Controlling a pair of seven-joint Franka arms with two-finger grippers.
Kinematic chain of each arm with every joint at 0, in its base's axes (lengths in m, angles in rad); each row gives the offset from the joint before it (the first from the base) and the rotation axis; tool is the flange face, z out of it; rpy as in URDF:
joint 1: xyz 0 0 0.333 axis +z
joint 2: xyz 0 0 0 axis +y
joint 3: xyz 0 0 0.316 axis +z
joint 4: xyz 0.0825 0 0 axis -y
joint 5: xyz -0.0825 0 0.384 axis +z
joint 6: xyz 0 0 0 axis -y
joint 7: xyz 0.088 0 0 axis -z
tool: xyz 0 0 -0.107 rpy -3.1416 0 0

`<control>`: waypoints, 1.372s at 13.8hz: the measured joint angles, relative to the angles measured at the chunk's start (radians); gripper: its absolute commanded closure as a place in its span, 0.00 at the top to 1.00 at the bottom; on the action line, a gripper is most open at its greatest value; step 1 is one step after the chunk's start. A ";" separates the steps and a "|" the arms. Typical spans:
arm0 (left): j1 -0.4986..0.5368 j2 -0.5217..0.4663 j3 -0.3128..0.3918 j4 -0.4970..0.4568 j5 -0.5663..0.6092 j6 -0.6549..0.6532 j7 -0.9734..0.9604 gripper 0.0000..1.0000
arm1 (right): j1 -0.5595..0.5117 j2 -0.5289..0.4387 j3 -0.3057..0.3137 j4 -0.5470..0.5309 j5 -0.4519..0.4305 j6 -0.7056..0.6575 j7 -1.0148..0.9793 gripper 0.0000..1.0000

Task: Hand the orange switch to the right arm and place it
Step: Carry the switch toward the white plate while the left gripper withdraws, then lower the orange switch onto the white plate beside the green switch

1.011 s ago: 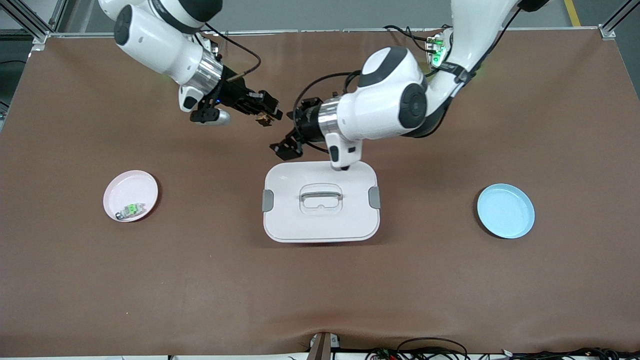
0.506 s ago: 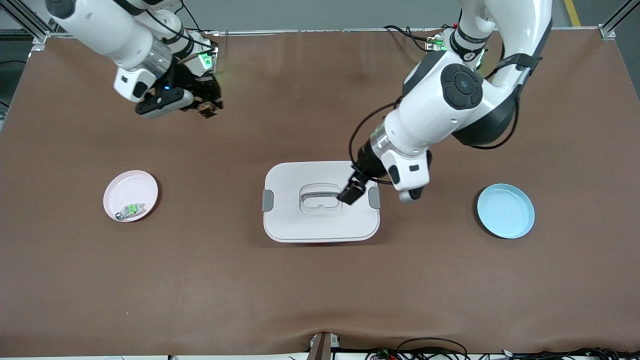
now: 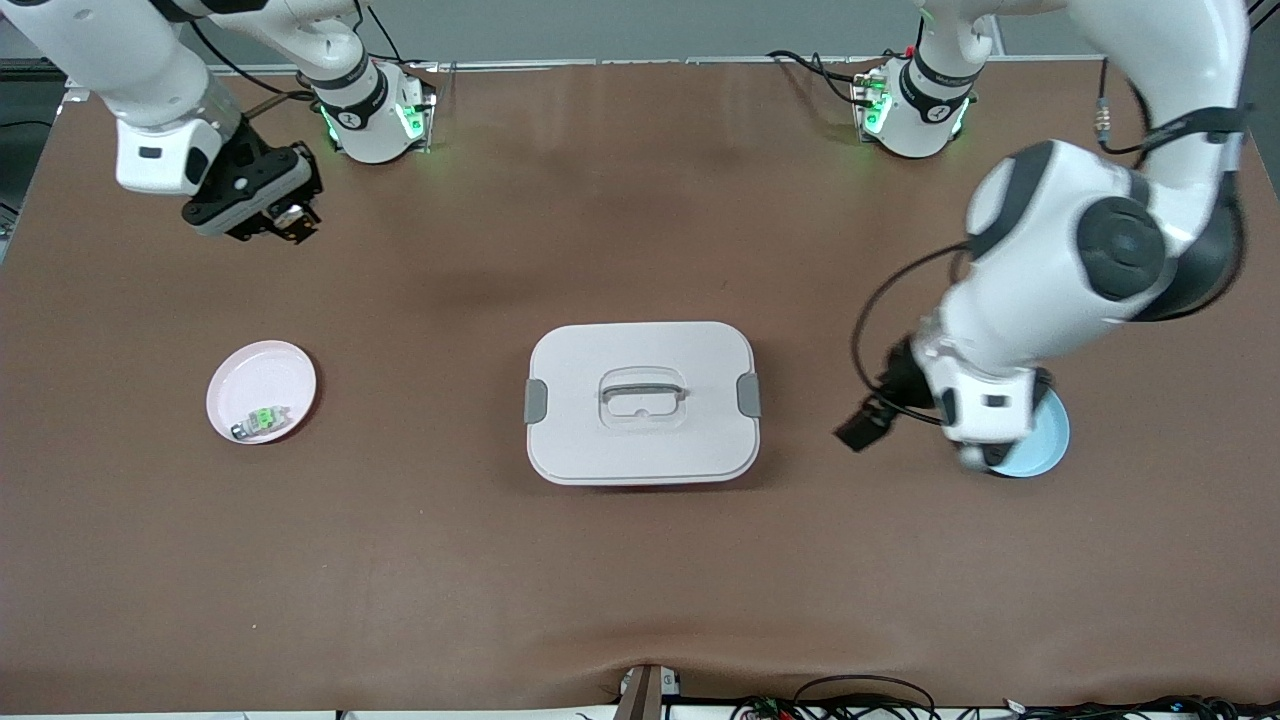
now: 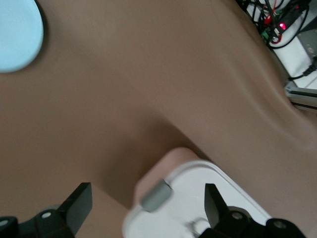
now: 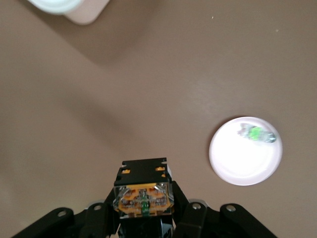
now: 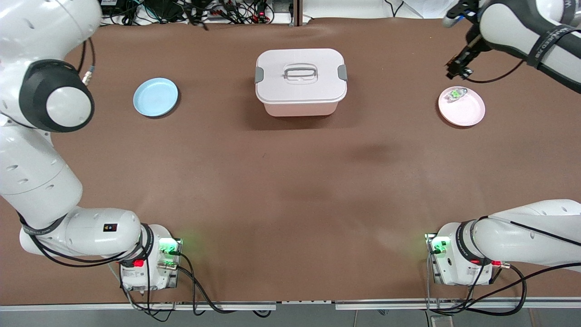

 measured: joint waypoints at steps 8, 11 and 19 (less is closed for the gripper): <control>0.077 -0.015 -0.004 -0.001 0.256 -0.079 0.326 1.00 | -0.243 0.055 -0.001 -0.109 -0.080 0.254 -0.480 0.05; 0.124 -0.059 -0.003 0.000 0.256 -0.146 0.500 1.00 | -0.327 0.162 -0.001 -0.118 -0.080 0.364 -0.619 0.05; 0.145 -0.186 -0.011 -0.001 0.195 -0.276 0.610 1.00 | -0.427 0.365 -0.001 -0.124 -0.080 0.570 -0.852 0.05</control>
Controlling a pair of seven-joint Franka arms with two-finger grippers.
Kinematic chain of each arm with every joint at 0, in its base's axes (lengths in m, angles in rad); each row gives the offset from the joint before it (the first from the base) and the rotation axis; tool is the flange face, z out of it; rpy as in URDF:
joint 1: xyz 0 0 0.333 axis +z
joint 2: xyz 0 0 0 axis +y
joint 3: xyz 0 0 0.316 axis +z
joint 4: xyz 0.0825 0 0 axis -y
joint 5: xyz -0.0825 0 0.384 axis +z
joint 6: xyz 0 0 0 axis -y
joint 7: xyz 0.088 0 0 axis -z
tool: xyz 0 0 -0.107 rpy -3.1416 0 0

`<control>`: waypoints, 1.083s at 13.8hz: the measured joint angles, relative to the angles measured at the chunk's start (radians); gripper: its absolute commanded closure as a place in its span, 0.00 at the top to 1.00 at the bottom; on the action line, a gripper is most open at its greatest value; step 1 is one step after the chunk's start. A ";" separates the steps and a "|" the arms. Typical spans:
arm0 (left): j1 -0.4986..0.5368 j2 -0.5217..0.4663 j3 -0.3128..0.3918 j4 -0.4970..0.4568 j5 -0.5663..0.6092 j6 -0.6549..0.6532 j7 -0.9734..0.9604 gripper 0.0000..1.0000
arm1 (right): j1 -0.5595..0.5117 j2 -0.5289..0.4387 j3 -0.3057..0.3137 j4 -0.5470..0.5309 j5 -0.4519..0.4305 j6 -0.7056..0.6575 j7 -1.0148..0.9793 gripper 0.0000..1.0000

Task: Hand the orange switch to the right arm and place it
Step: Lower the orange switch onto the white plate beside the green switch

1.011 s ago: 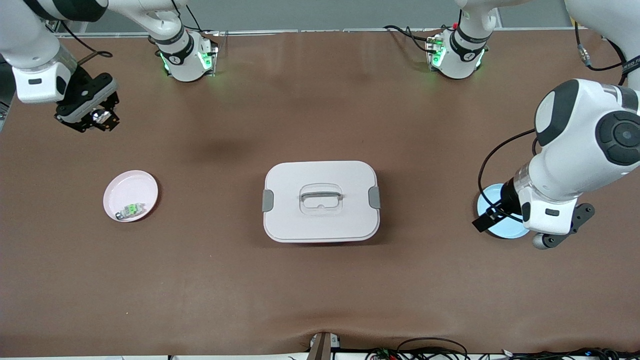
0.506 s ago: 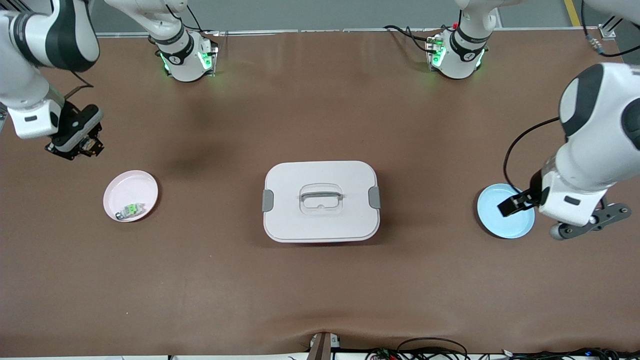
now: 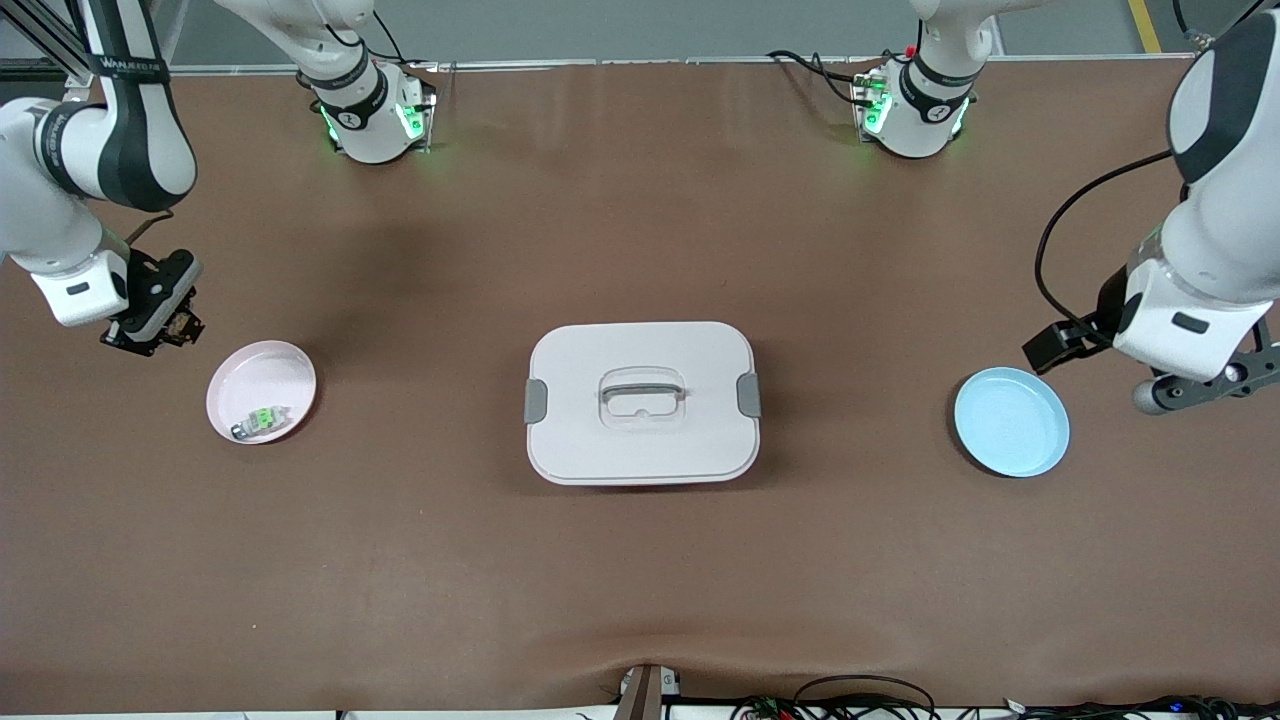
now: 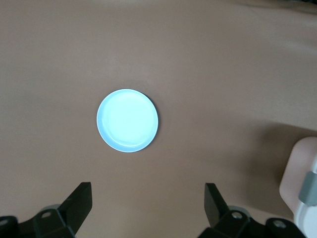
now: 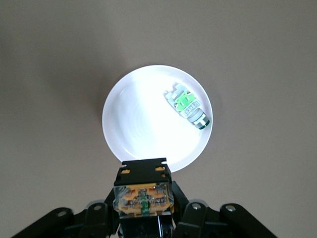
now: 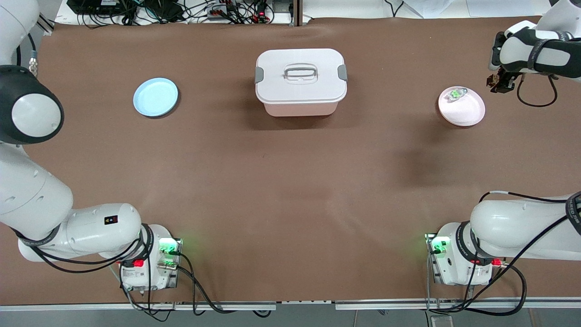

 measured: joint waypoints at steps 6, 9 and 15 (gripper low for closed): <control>-0.028 -0.047 0.081 -0.014 -0.092 -0.006 0.162 1.00 | -0.002 0.158 0.004 -0.078 -0.001 0.238 -0.042 0.12; -0.177 -0.128 0.325 -0.076 -0.215 -0.011 0.307 1.00 | -0.002 0.235 0.005 -0.079 -0.001 0.332 -0.145 0.15; -0.208 -0.263 0.399 -0.215 -0.244 -0.011 0.378 1.00 | -0.002 0.334 0.009 -0.077 -0.001 0.435 -0.176 0.15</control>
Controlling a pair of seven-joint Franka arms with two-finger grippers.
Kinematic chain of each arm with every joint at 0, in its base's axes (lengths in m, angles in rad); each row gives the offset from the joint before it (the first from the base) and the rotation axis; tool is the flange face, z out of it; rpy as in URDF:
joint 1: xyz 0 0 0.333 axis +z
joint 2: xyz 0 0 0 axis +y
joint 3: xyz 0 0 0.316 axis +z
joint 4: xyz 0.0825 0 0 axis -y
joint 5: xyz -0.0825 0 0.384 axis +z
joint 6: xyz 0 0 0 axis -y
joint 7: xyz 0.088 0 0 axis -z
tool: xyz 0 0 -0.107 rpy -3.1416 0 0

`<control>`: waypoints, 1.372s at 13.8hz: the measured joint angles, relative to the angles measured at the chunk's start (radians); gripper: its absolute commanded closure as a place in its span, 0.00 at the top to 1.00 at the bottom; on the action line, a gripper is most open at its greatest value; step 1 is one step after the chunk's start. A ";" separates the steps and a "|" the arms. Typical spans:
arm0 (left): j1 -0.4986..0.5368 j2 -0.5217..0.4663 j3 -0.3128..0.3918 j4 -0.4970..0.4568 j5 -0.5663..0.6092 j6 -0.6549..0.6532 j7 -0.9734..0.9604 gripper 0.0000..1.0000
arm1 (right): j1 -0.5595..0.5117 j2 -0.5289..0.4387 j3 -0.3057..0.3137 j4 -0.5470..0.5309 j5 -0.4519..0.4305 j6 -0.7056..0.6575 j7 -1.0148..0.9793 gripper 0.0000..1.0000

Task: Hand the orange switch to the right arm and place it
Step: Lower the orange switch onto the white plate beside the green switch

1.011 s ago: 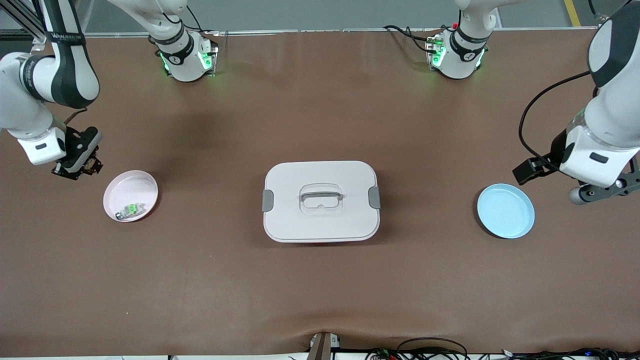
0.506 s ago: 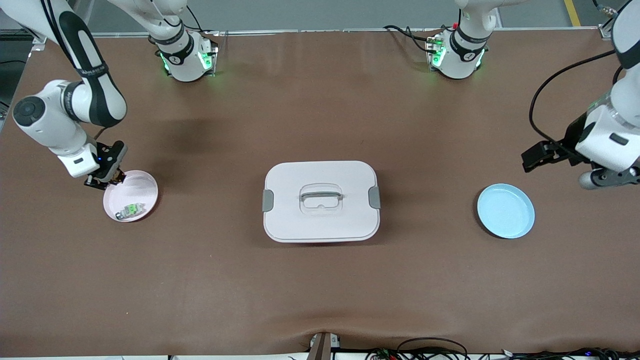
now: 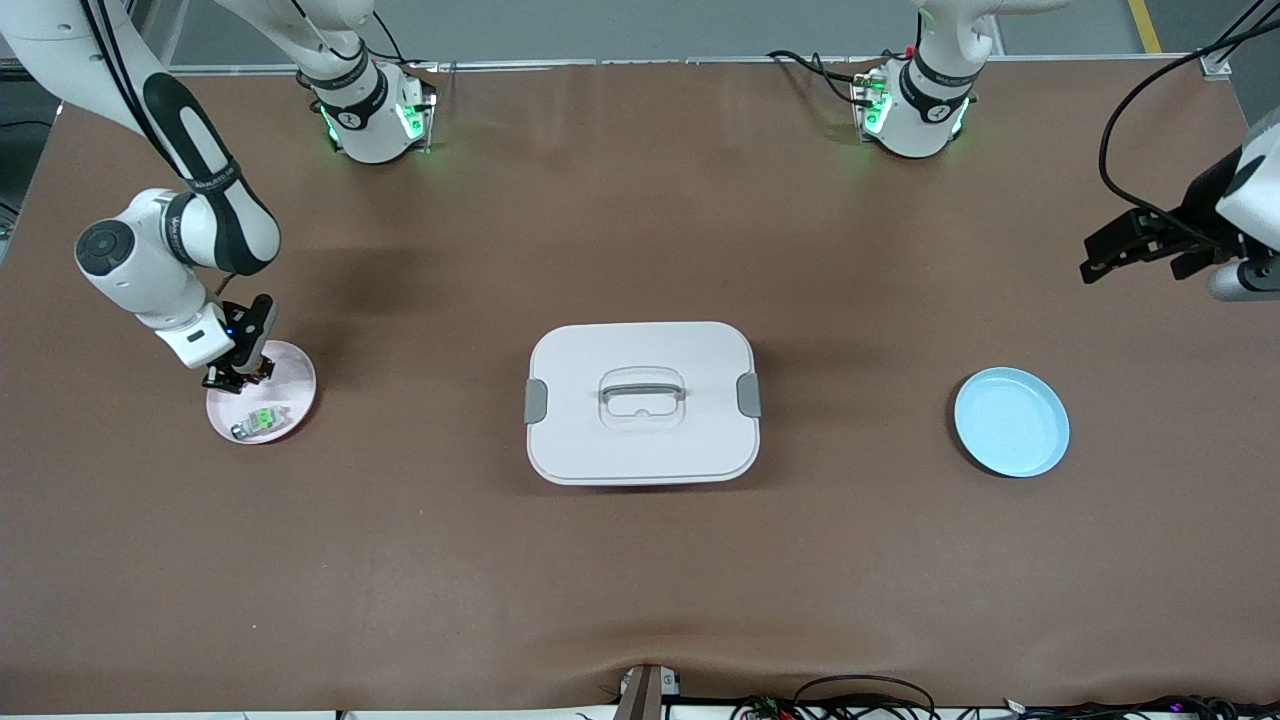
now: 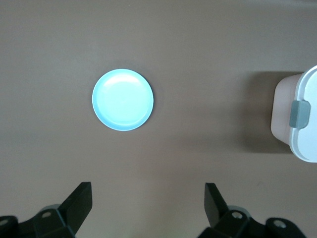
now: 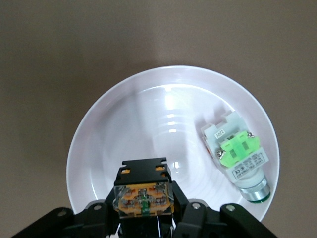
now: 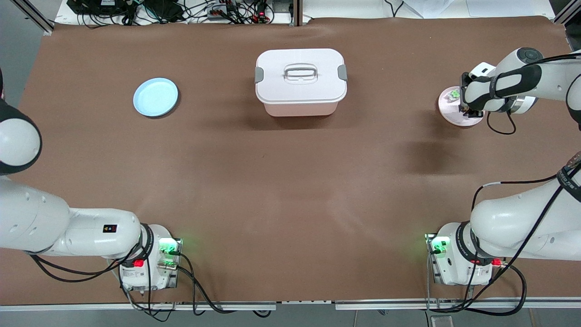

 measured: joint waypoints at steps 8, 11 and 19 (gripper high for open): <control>0.000 -0.044 0.004 -0.014 0.000 -0.008 0.000 1.00 | 0.000 0.025 0.001 -0.003 0.000 0.010 -0.002 0.96; 0.000 -0.047 0.004 -0.020 0.000 -0.016 0.000 1.00 | -0.001 0.029 0.001 -0.007 0.000 0.011 -0.002 1.00; 0.000 -0.051 0.004 -0.021 0.000 -0.018 0.000 1.00 | -0.001 0.005 0.000 0.005 0.000 0.033 -0.003 1.00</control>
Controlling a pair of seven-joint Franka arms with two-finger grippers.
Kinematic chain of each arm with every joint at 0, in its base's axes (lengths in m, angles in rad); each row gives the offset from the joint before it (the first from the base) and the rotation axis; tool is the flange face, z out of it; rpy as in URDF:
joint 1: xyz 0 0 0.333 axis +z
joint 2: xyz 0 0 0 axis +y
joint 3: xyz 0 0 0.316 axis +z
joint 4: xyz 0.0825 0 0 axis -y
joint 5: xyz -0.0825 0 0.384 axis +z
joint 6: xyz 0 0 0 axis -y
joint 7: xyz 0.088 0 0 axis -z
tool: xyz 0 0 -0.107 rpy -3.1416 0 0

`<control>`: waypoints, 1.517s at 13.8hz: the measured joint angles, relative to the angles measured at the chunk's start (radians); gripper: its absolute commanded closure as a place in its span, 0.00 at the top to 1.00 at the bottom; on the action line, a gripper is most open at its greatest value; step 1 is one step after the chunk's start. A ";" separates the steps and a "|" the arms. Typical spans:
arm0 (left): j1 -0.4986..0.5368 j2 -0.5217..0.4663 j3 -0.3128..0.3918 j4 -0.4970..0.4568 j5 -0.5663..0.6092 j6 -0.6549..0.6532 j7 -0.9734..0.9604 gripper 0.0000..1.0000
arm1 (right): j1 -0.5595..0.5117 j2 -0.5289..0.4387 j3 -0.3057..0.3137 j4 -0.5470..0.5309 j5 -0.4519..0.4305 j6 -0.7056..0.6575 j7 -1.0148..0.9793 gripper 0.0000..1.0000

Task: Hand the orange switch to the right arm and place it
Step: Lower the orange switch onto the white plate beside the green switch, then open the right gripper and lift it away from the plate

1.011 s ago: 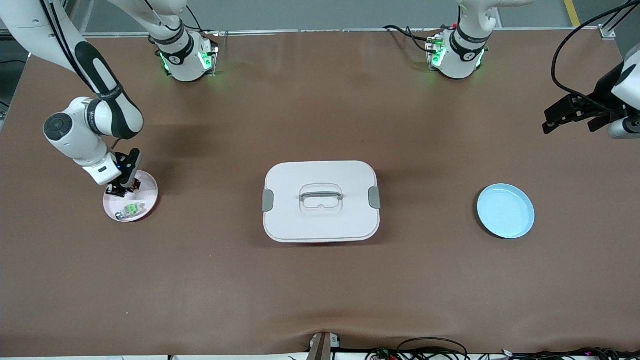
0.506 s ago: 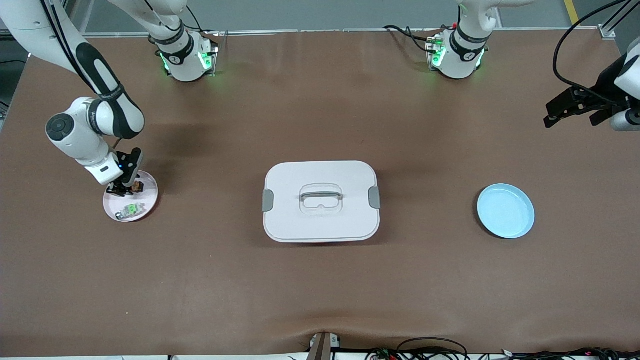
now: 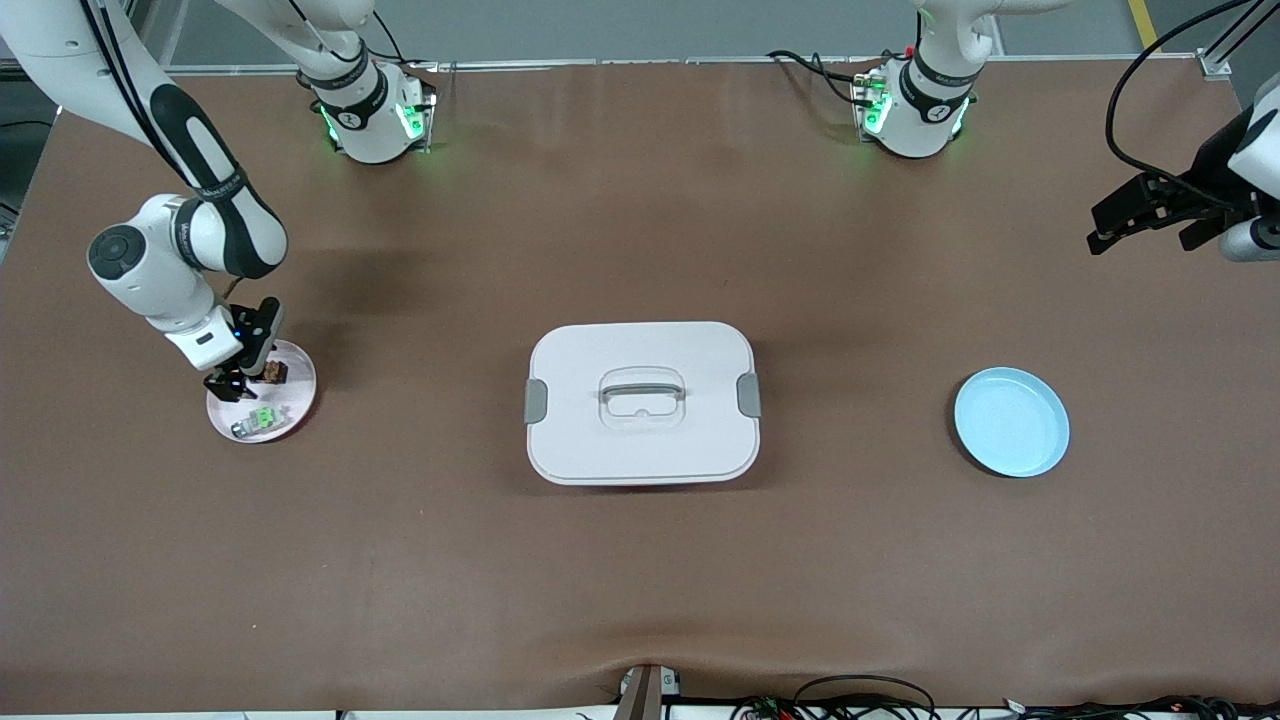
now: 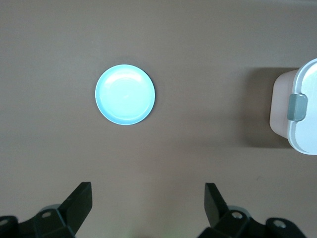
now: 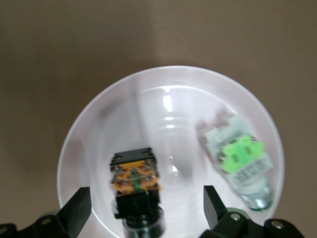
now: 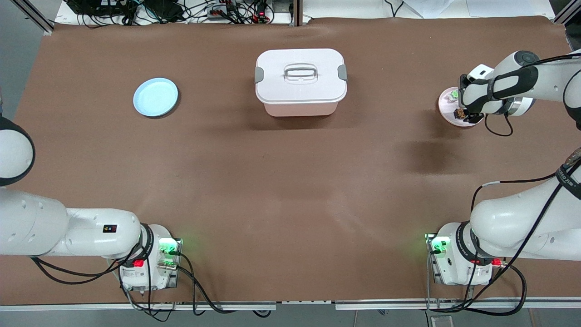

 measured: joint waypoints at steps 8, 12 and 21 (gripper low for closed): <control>0.000 -0.004 0.000 0.000 0.000 -0.006 0.000 1.00 | -0.001 -0.167 0.002 0.012 0.001 -0.162 0.418 1.00; -0.001 -0.010 -0.001 0.000 0.000 -0.008 0.000 1.00 | 0.000 -0.197 0.005 0.013 0.002 -0.179 0.797 1.00; -0.001 -0.015 -0.001 0.000 0.000 -0.026 0.000 1.00 | 0.078 -0.293 0.023 0.062 0.024 -0.363 1.484 1.00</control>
